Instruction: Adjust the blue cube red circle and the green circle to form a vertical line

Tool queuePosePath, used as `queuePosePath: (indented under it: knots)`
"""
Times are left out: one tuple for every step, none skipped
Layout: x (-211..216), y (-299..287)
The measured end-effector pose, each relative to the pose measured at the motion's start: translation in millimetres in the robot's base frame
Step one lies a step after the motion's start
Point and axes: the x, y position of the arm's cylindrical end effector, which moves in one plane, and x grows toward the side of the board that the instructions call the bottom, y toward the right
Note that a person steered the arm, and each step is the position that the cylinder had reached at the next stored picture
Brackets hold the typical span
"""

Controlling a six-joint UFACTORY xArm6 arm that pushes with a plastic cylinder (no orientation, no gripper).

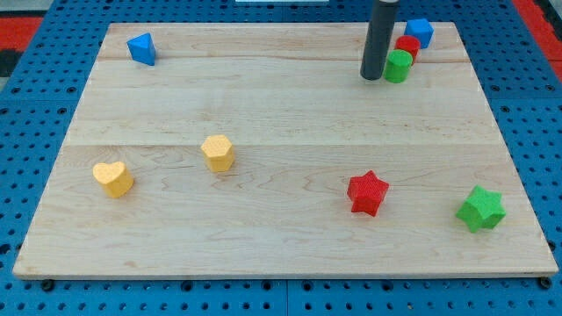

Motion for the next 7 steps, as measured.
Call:
queuePosePath:
  knots:
    - [0.3,20.9]
    - [0.3,33.9]
    - [0.3,39.6]
    - [0.3,39.6]
    - [-2.3,39.6]
    - [-3.5,39.6]
    - [33.1,32.4]
